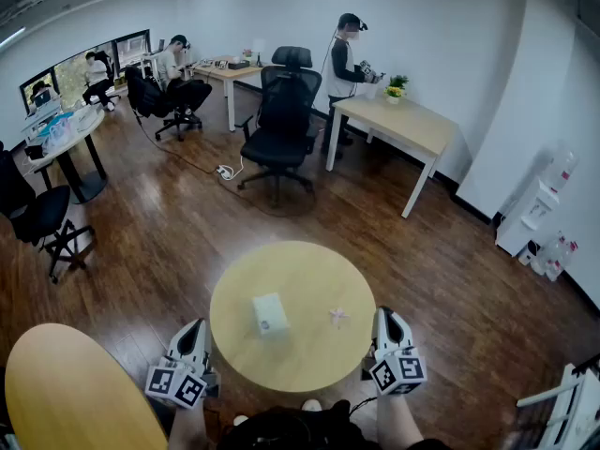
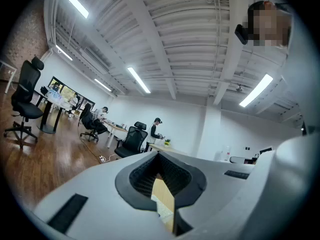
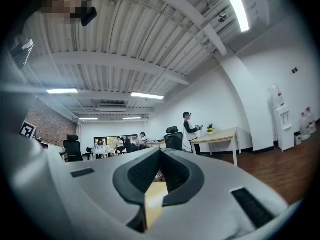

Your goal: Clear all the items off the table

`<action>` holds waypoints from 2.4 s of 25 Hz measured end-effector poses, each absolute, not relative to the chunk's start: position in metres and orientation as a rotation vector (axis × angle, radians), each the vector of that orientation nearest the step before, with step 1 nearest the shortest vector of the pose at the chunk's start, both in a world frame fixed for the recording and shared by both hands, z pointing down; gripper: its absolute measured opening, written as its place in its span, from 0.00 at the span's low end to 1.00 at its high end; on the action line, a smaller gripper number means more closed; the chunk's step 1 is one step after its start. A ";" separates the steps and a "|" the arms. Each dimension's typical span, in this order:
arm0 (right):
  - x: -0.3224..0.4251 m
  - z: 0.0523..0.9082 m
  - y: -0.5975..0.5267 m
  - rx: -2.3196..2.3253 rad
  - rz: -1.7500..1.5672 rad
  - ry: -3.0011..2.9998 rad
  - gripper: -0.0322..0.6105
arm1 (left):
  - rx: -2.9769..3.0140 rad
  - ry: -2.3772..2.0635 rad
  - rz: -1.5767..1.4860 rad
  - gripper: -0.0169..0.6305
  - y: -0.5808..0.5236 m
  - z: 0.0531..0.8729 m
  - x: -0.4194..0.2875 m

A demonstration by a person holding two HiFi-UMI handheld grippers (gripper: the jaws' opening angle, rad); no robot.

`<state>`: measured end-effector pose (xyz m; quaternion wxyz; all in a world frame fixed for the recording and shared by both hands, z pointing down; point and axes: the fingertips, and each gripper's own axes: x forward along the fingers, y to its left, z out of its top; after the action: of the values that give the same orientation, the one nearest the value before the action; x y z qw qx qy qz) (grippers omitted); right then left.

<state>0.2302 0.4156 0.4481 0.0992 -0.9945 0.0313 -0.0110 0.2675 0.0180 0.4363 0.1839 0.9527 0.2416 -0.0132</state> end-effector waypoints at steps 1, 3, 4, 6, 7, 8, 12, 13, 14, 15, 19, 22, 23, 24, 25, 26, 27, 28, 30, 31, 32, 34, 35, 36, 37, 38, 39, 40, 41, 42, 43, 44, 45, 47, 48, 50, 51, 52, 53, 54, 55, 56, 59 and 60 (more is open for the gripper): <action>0.233 0.444 0.421 -2.942 -0.011 0.087 0.06 | 2.687 0.704 -0.042 0.01 0.028 0.433 0.272; 0.237 0.438 0.430 -2.945 0.018 0.078 0.06 | 2.686 0.746 -0.048 0.01 0.045 0.428 0.280; 0.240 0.439 0.434 -2.946 0.021 0.078 0.06 | 2.686 0.761 -0.048 0.01 0.052 0.427 0.282; 0.243 0.443 0.441 -2.950 0.006 0.087 0.06 | 2.685 0.777 -0.040 0.01 0.062 0.428 0.286; 0.244 0.445 0.444 -2.953 -0.012 0.094 0.09 | 2.684 0.781 -0.034 0.01 0.068 0.429 0.286; 0.245 0.448 0.448 -2.957 -0.032 0.097 0.13 | 2.684 0.786 -0.026 0.01 0.074 0.431 0.287; 0.249 0.469 0.463 -2.957 -0.140 0.099 0.13 | 2.710 0.812 0.024 0.01 0.098 0.438 0.289; 0.251 0.478 0.464 -2.952 -0.182 0.112 0.19 | 2.716 0.810 0.039 0.01 0.103 0.441 0.289; 0.254 0.488 0.464 -2.950 -0.229 0.127 0.25 | 2.720 0.806 0.056 0.01 0.106 0.445 0.289; 0.257 0.498 0.463 -2.950 -0.277 0.141 0.25 | 2.723 0.800 0.075 0.01 0.109 0.450 0.289; 0.274 0.547 0.447 -2.952 -0.468 0.203 0.36 | 2.727 0.775 0.158 0.01 0.112 0.479 0.292; 0.284 0.586 0.436 -2.945 -0.606 0.236 0.37 | 2.724 0.747 0.239 0.01 0.114 0.505 0.292; 0.285 0.600 0.432 -2.940 -0.661 0.241 0.37 | 2.721 0.735 0.274 0.01 0.114 0.513 0.290; 0.286 0.614 0.428 -2.932 -0.719 0.248 0.37 | 2.717 0.721 0.310 0.01 0.114 0.521 0.287; 0.287 0.627 0.424 -2.924 -0.776 0.256 0.37 | 2.712 0.706 0.345 0.01 0.113 0.528 0.285; 0.290 0.639 0.420 -2.919 -0.827 0.266 0.37 | 2.708 0.691 0.375 0.01 0.111 0.535 0.283; 0.294 0.649 0.417 -2.917 -0.870 0.275 0.37 | 2.702 0.677 0.401 0.01 0.110 0.541 0.282; 0.298 0.659 0.414 -2.919 -0.906 0.283 0.37 | 2.696 0.665 0.423 0.01 0.109 0.547 0.281; 0.304 0.676 0.412 -2.921 -0.970 0.286 0.37 | 2.682 0.647 0.462 0.01 0.107 0.559 0.277; 0.306 0.684 0.411 -2.920 -1.001 0.279 0.37 | 2.675 0.637 0.481 0.01 0.106 0.564 0.275; 0.307 0.692 0.411 -2.917 -1.029 0.271 0.37 | 2.670 0.623 0.498 0.01 0.104 0.569 0.272; 0.310 0.703 0.410 -2.911 -1.067 0.255 0.46 | 2.658 0.594 0.526 0.01 0.099 0.578 0.267; 0.312 0.707 0.409 -2.912 -1.078 0.250 0.47 | 2.652 0.584 0.537 0.01 0.098 0.581 0.265; 0.314 0.711 0.408 -2.913 -1.089 0.246 0.47 | 2.647 0.579 0.546 0.01 0.097 0.584 0.264; 0.315 0.715 0.407 -2.914 -1.103 0.243 0.47 | 2.642 0.579 0.557 0.01 0.097 0.587 0.262; 0.316 0.720 0.407 -2.912 -1.122 0.236 0.47 | 2.637 0.583 0.568 0.01 0.099 0.590 0.260; 0.315 0.725 0.408 -2.911 -1.142 0.226 0.47 | 2.633 0.589 0.579 0.01 0.100 0.592 0.258; 0.315 0.730 0.408 -2.913 -1.159 0.213 0.47 | 2.631 0.596 0.588 0.01 0.102 0.594 0.256; 0.314 0.733 0.410 -2.918 -1.171 0.196 0.47 | 2.633 0.599 0.594 0.01 0.104 0.595 0.255; 0.312 0.736 0.411 -2.932 -1.176 0.180 0.44 | 2.638 0.598 0.596 0.01 0.104 0.596 0.254; 0.311 0.737 0.411 -2.952 -1.178 0.169 0.39 | 2.644 0.598 0.596 0.01 0.103 0.596 0.253; 0.311 0.737 0.410 -2.971 -1.180 0.169 0.37 | 2.646 0.601 0.596 0.01 0.103 0.595 0.252; 0.310 0.737 0.409 -2.981 -1.183 0.174 0.35 | 2.644 0.607 0.599 0.01 0.103 0.595 0.250; 0.309 0.738 0.408 -2.978 -1.199 0.184 0.34 | 2.638 0.622 0.607 0.01 0.102 0.595 0.249; 0.309 0.739 0.407 -2.972 -1.207 0.181 0.31 | 2.637 0.626 0.610 0.01 0.101 0.594 0.248; 0.307 0.740 0.408 -2.964 -1.214 0.158 0.08 | 2.636 0.630 0.610 0.01 0.100 0.593 0.249; 0.306 0.740 0.409 -2.959 -1.210 0.149 0.08 | 2.636 0.635 0.608 0.01 0.100 0.592 0.249; 0.305 0.739 0.410 -2.953 -1.203 0.143 0.08 | 2.636 0.642 0.605 0.01 0.100 0.591 0.248; 0.304 0.737 0.410 -2.949 -1.195 0.138 0.08 | 2.637 0.649 0.603 0.01 0.101 0.589 0.248; 0.302 0.735 0.410 -2.951 -1.186 0.135 0.08 | 2.638 0.656 0.600 0.01 0.101 0.588 0.247; 0.301 0.732 0.410 -2.955 -1.178 0.134 0.08 | 2.639 0.661 0.597 0.01 0.100 0.587 0.247; 0.300 0.729 0.410 -2.962 -1.167 0.132 0.08 | 2.640 0.665 0.592 0.01 0.100 0.585 0.246; 0.301 0.711 0.410 -2.982 -1.112 0.117 0.08 | 2.647 0.676 0.565 0.01 0.096 0.579 0.247; 0.302 0.703 0.411 -2.991 -1.085 0.107 0.08 | 2.650 0.680 0.552 0.01 0.095 0.576 0.248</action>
<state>0.3015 0.4115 0.7033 -0.0210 -0.9393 0.0337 -0.3408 0.2478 0.0948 0.5764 0.1743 0.9349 0.2400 0.1948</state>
